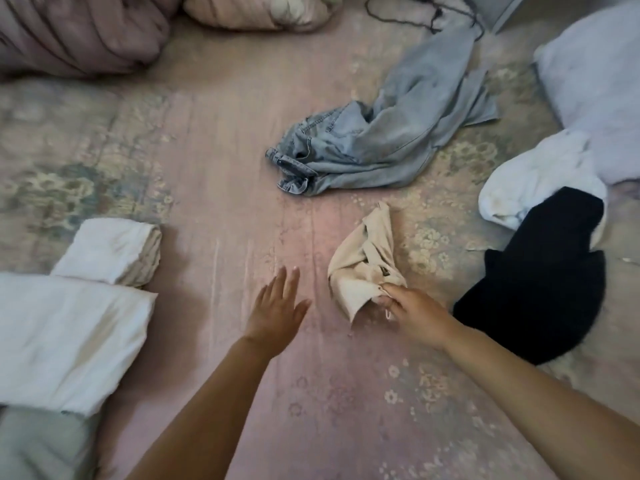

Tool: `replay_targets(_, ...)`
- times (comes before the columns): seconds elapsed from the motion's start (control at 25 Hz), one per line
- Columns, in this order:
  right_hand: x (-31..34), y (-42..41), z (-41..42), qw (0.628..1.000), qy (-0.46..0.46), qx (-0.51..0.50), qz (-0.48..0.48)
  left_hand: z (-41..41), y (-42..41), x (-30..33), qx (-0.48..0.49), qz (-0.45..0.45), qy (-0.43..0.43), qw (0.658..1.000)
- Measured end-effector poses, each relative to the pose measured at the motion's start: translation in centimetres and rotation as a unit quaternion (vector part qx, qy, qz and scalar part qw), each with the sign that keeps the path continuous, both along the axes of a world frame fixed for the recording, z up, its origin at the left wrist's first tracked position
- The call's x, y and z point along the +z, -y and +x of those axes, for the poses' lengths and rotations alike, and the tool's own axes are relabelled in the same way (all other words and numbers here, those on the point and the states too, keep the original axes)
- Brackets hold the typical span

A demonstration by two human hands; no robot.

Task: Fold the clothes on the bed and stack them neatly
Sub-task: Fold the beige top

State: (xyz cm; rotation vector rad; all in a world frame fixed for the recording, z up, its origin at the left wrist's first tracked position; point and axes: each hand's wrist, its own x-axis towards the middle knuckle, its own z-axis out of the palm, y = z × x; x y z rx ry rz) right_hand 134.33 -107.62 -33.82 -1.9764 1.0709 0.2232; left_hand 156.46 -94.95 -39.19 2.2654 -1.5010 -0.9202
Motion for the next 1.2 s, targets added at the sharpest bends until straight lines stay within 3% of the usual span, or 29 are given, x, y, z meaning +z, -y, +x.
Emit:
replay_targets(0.28,23.8,1.2,2.8,0.986,0.118,-0.099,0.059,1.3,0.3,24.3,0.091,-0.149,-0.133,0.976)
replay_targets(0.44,36.4,0.2,3.5,0.991,0.129,-0.027,-0.017,-0.6,0.0,36.0,0.065,-0.233,-0.201,0.949)
replay_targets(0.64,49.7,-2.7,3.3,0.982,0.170,0.060,-0.061,-2.5,-1.7,45.7,-0.004,-0.308,-0.185,0.933)
replay_targets(0.88,55.4,-4.0,2.0,0.982,0.145,0.085,-0.088,-1.2,-0.8,53.3,-0.002,-0.364,-0.145,0.920)
replay_targets(1.0,55.9,-3.6,1.1,0.974,0.117,0.095,-0.166,-0.3,-0.3,56.3,-0.016,-0.388,-0.078,0.918)
replay_targets(1.2,56.9,-3.2,0.5,0.962,0.196,0.043,-0.183,-0.8,0.7,60.6,-0.014,-0.368,-0.093,0.925)
